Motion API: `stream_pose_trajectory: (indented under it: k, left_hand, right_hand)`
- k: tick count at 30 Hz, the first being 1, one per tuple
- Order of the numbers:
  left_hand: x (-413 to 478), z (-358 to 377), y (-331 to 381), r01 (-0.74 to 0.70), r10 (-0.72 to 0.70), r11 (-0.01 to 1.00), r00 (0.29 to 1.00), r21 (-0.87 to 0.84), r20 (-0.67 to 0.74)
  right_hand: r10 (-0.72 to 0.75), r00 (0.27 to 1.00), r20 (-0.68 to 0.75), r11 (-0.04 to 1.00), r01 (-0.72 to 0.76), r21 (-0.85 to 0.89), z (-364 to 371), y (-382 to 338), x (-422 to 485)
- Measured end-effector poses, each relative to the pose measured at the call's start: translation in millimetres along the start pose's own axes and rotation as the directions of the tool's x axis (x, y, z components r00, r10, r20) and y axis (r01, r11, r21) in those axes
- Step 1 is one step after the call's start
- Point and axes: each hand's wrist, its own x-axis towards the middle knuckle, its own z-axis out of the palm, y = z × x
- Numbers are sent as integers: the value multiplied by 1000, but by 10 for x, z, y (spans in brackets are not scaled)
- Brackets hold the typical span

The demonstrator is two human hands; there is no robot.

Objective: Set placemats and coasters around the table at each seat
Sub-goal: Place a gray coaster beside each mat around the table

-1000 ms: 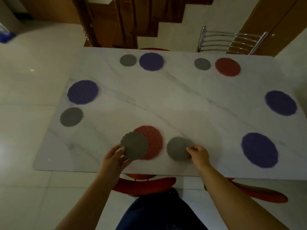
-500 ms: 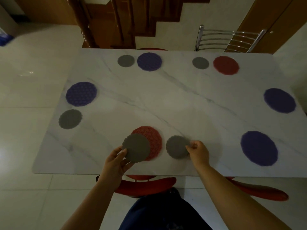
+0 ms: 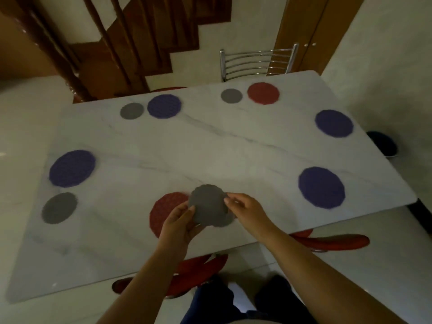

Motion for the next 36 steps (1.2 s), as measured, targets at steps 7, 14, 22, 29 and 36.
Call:
stream_pose_trajectory:
  k: [7, 14, 22, 29, 36]
  left_hand:
    - [45, 996, -460, -23, 23, 1000, 1000, 19, -19]
    - [-22, 2244, -1279, -56, 48, 995, 995, -83, -88]
    - [-152, 3020, -1707, -75, 60, 992, 988, -101, -145]
    - [-8, 3031, -1618, -60, 44, 989, 992, -136, -118]
    - [266, 2953, -1417, -62, 47, 992, 990, -113, -130]
  right_hand:
    - [-213, 973, -83, 959, 192, -206, -958, 319, -118]
    - [-311, 947, -80, 884, 257, -390, -2203, 829, -210]
    - [-275, 947, -166, 938, 225, -265, -2982, 1134, -341]
    - [154, 985, -76, 932, -120, 342, -3272, 1133, -66]
    - [326, 890, -318, 858, -138, 495, -3910, 1597, 180]
